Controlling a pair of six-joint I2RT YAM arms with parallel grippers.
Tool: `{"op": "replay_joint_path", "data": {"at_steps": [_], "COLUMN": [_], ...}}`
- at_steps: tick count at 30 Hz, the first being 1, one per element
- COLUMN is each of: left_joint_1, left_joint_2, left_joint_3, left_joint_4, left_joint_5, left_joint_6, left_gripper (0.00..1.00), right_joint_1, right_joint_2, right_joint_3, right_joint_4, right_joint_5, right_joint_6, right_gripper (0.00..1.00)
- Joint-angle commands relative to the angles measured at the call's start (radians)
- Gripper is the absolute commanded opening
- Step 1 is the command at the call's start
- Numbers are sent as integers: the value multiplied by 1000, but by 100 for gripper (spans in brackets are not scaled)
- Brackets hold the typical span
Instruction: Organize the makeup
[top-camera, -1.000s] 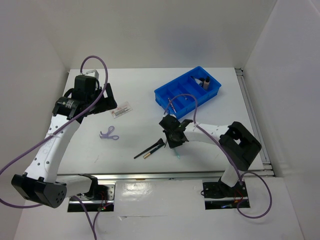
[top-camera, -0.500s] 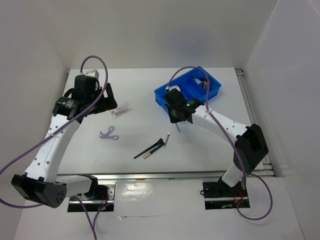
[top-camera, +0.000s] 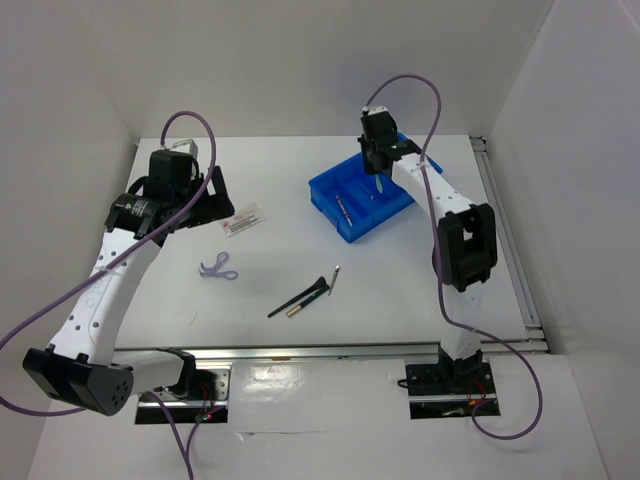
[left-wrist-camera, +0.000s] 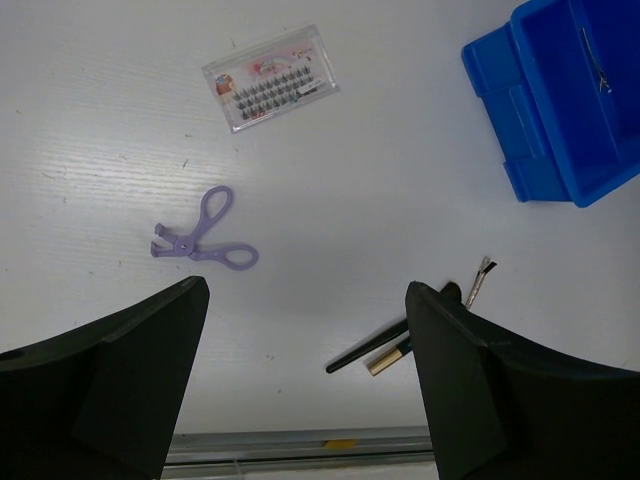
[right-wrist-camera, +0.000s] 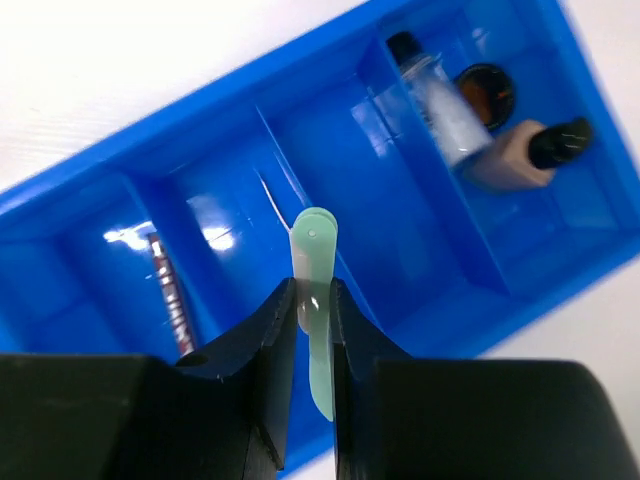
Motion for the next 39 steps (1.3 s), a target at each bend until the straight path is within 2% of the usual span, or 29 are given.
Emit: {"op": "replay_joint_path", "data": {"at_steps": [1,5,6,7,8,9,12,14,17,23,27,28,32,35,39], "left_joint_1": [5,5,5,5,5,5,5,5,5,5,5,5,5,5,5], "left_joint_2": [8,18,18,18,18,18,18,18,18,9,9,18,18,18,9], "left_joint_3": [13,4,13,13,13,13,23,23,23,12,12,12,12,21,12], "left_joint_4": [37,37,37,37,37,37,37,37,37,37,37,37,37,37,37], "left_joint_5": [-2,9,9,9,9,9,0,11,20,9,9,9,18,18,18], "left_joint_6": [-10,-19,-19,-19,-19,-19,-19,-19,-19,-19,-19,-19,-19,-19,-19], "left_gripper": [94,94,94,94,94,94,94,94,94,94,94,94,94,94,94], "right_joint_1": [7,-2,-2,-2,-2,-2,7,7,21,125,214,224,233,233,253], "right_joint_2": [77,154,178,188,188,188,128,76,1,-243,-349,-390,-444,-423,-371], "right_joint_3": [52,83,103,115,126,126,126,126,111,-234,-430,-504,-624,-665,-675], "right_joint_4": [83,116,116,107,98,97,113,93,-10,-189,-300,-291,-242,-190,-96], "right_joint_5": [1,1,-8,-8,-8,2,12,24,38,-16,-62,-83,-195,-241,-292], "right_joint_6": [-52,-52,-41,-30,-21,-10,-1,-1,68,315,590,620,755,841,870], "right_gripper": [16,16,19,27,44,53,68,68,62,48,50,50,56,62,63]}}
